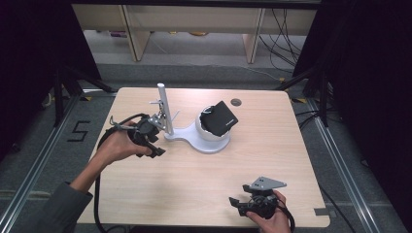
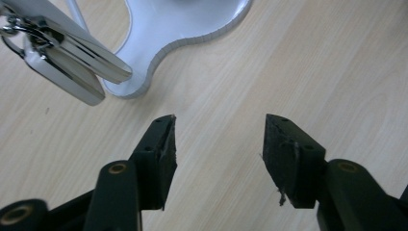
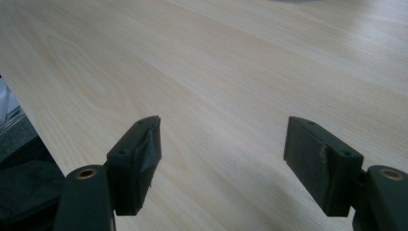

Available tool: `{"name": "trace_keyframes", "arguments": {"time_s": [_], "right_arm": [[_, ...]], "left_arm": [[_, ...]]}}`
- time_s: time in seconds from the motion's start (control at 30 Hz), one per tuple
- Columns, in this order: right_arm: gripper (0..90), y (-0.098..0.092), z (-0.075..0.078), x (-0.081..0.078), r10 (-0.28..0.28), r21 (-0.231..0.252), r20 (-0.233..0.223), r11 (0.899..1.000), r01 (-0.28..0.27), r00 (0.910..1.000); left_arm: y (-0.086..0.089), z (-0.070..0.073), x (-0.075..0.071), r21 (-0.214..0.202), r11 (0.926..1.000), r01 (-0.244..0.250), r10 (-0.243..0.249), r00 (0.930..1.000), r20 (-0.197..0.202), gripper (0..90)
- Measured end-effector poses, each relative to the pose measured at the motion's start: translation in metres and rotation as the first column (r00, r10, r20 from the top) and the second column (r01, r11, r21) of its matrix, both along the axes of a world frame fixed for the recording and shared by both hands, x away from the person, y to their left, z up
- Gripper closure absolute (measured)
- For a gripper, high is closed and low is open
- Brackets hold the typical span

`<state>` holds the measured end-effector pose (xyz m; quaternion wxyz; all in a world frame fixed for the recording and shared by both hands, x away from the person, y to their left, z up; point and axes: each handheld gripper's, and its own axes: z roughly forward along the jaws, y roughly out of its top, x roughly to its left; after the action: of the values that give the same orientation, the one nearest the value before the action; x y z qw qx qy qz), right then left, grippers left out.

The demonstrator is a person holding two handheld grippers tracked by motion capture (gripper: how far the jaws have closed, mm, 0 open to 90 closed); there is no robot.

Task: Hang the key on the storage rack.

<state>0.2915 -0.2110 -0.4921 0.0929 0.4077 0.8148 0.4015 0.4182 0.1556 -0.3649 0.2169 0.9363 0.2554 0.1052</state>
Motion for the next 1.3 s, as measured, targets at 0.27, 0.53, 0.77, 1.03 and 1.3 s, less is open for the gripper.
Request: {"name": "trace_keyframes", "arguments": {"time_s": [0.27, 0.53, 0.77, 1.03, 1.3], "right_arm": [[30.1, 0.001, 0.000, -0.002, 0.006, -0.005, 0.006, 1.000, -0.006, 1.0000], [30.1, 0.001, 0.000, -0.001, 0.016, -0.015, 0.011, 1.000, -0.016, 0.9998], [30.1, 0.001, 0.000, -0.002, 0.008, -0.013, 0.003, 1.000, -0.008, 1.0000], [30.1, 0.002, -0.001, 0.000, 0.002, -0.016, 0.012, 1.000, -0.002, 0.9999], [30.2, 0.004, -0.001, 0.003, 0.019, -0.003, 0.003, 1.000, -0.019, 0.9998]], "left_arm": [[0.002, -0.016, -0.012, -0.056, 0.9984, -0.004, 0.004, 1.0000, -0.004, 38.3], [0.000, -0.032, -0.023, -0.090, 0.9959, 0.004, -0.004, 0.9999, 0.010, 33.0], [-0.003, -0.049, -0.036, -0.148, 0.9890, 0.002, 0.001, 0.9997, 0.025, 29.4], [-0.002, -0.067, -0.049, -0.193, 0.9809, 0.022, -0.014, 0.9990, 0.042, 25.0], [-0.004, -0.083, -0.058, -0.211, 0.9772, 0.027, -0.014, 0.9977, 0.066, 23.5]]}}
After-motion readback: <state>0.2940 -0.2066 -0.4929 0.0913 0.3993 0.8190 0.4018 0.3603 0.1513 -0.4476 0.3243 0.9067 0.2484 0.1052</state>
